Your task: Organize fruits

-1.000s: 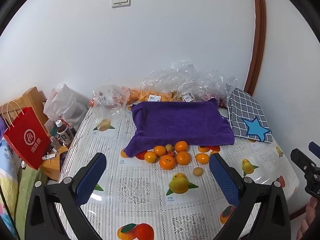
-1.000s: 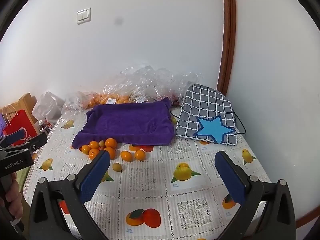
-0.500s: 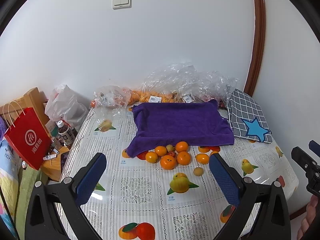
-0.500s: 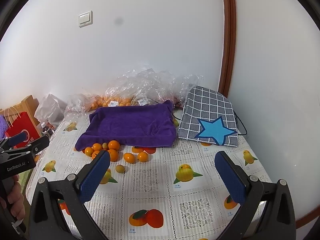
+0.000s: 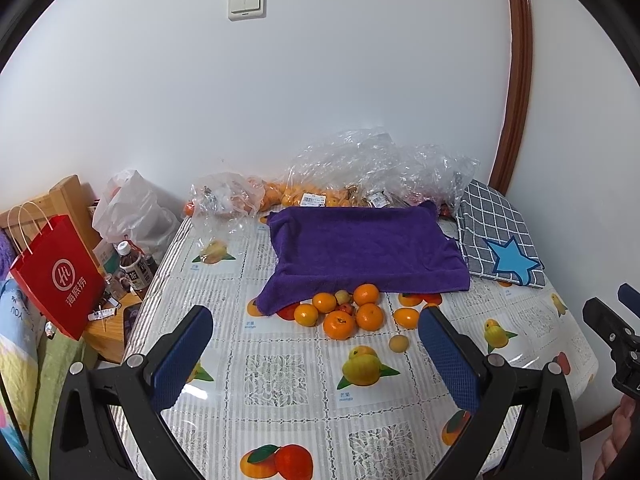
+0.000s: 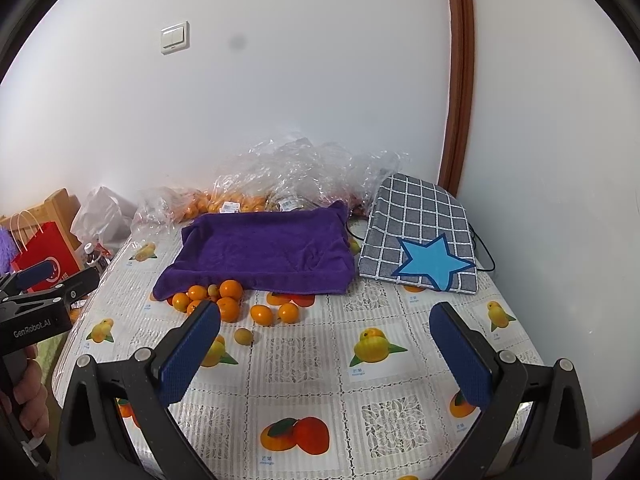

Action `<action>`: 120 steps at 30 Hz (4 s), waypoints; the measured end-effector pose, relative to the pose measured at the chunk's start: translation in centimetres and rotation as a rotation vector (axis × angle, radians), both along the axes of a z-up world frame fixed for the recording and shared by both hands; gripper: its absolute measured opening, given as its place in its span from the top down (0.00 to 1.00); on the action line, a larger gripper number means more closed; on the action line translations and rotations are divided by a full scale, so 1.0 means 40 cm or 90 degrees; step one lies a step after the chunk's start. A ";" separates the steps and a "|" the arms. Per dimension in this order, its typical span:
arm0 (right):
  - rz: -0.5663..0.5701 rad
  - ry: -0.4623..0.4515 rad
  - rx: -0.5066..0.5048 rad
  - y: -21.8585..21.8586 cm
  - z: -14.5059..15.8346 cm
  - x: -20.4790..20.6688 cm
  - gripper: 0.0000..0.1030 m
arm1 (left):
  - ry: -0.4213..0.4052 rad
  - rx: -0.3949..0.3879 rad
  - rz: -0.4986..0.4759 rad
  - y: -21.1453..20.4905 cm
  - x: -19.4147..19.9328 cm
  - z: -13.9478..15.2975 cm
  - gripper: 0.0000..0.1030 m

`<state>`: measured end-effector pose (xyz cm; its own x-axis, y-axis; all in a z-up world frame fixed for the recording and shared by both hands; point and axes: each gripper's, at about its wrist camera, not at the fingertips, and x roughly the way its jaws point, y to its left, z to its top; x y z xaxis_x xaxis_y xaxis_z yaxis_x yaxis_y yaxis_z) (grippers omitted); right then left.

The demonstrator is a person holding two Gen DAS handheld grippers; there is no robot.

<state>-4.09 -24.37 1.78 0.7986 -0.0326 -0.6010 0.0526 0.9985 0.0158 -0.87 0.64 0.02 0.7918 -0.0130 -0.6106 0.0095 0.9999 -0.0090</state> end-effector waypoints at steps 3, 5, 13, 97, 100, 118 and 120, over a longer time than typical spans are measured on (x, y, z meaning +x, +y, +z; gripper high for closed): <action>0.000 0.000 0.001 0.001 0.002 0.001 0.00 | 0.000 -0.001 0.000 0.001 -0.002 0.002 0.00; 0.000 0.000 0.000 0.003 0.002 0.000 0.00 | -0.001 -0.001 0.000 0.000 -0.003 0.001 0.00; 0.000 -0.005 -0.002 0.004 0.006 -0.006 0.00 | -0.001 -0.004 -0.001 0.001 -0.003 0.006 0.00; 0.082 0.169 0.030 0.070 -0.463 0.387 0.44 | 0.135 -0.020 0.056 0.213 0.272 -0.395 0.00; 0.090 0.180 0.028 0.074 -0.488 0.415 0.46 | 0.139 -0.029 0.053 0.221 0.281 -0.410 0.00; 0.124 0.193 0.018 0.090 -0.532 0.478 0.67 | 0.172 -0.047 -0.008 0.187 0.320 -0.468 0.11; 0.122 0.193 0.018 0.084 -0.530 0.470 0.67 | 0.173 -0.047 -0.015 0.174 0.330 -0.468 0.11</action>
<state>14.72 -21.00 -19.40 0.5739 0.1208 -0.8100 -0.1292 0.9900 0.0562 12.35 7.62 -18.71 0.5984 -0.0817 -0.7970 0.0201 0.9960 -0.0870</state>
